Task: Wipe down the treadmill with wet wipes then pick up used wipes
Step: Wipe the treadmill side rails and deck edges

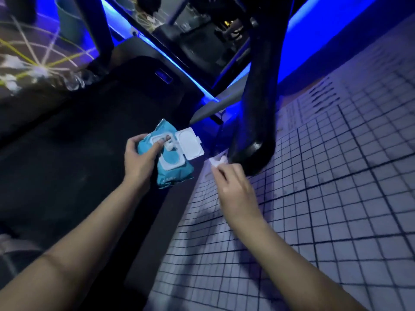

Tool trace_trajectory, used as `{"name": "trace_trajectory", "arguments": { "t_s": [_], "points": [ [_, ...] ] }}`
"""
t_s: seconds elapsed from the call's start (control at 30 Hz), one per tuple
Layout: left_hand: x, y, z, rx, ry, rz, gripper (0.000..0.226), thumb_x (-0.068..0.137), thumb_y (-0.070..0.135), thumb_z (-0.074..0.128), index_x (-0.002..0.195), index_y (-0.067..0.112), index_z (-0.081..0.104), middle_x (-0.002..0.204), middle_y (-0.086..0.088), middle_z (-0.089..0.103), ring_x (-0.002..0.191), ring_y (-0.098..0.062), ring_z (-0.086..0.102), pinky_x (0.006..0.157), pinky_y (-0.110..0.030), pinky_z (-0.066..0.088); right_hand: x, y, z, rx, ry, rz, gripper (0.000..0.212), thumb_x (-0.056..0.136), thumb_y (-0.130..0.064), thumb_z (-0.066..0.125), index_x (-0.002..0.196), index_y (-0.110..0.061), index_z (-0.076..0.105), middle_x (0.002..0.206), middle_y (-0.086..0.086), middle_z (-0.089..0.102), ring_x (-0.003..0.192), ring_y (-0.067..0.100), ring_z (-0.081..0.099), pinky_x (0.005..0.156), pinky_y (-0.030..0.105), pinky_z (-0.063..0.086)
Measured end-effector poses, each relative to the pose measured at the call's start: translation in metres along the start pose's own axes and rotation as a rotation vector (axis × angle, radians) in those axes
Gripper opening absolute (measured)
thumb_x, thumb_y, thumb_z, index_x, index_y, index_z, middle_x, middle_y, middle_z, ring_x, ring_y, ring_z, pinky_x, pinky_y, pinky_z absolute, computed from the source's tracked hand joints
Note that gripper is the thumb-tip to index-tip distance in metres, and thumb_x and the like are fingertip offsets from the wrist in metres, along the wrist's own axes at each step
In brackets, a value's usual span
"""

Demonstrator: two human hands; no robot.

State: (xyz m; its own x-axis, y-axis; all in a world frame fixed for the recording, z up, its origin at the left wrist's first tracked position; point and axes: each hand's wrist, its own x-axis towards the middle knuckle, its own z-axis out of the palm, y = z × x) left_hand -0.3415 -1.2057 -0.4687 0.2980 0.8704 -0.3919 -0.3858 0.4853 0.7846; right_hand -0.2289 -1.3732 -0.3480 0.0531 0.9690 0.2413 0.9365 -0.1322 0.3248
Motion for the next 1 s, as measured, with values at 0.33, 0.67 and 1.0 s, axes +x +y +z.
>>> {"name": "trace_trajectory", "arguments": {
  "t_s": [0.33, 0.67, 1.0],
  "points": [
    [0.001, -0.060, -0.043, -0.031, -0.028, -0.145, 0.040, 0.082, 0.025, 0.088, 0.114, 0.023, 0.065, 0.112, -0.004, 0.072, 0.097, -0.020, 0.072, 0.082, -0.038, 0.061, 0.017, 0.004, -0.077, -0.023, 0.100, -0.011, 0.022, 0.091, 0.002, 0.069, 0.113, 0.003, 0.074, 0.105, 0.014, 0.067, 0.098, 0.027, 0.055, 0.090, 0.021, 0.041],
    [-0.004, -0.066, -0.023, -0.140, -0.047, -0.270, 0.045, 0.088, 0.024, 0.081, 0.126, 0.013, 0.059, 0.113, -0.007, 0.071, 0.077, -0.005, 0.073, 0.061, -0.022, 0.060, 0.015, 0.028, -0.045, 0.024, -0.119, -0.296, 0.021, 0.092, 0.010, 0.065, 0.112, 0.010, 0.070, 0.101, 0.017, 0.068, 0.089, 0.032, 0.059, 0.076, 0.038, 0.052],
    [0.008, -0.030, 0.030, -0.256, 0.012, -0.242, 0.056, 0.085, 0.029, 0.085, 0.129, 0.013, 0.055, 0.118, -0.006, 0.070, 0.096, -0.017, 0.074, 0.069, -0.029, 0.063, 0.066, 0.049, -0.075, 0.238, -0.125, -0.255, 0.016, 0.088, -0.001, 0.065, 0.100, -0.005, 0.076, 0.099, 0.007, 0.068, 0.092, 0.022, 0.061, 0.082, 0.025, 0.049]
  ]
}}
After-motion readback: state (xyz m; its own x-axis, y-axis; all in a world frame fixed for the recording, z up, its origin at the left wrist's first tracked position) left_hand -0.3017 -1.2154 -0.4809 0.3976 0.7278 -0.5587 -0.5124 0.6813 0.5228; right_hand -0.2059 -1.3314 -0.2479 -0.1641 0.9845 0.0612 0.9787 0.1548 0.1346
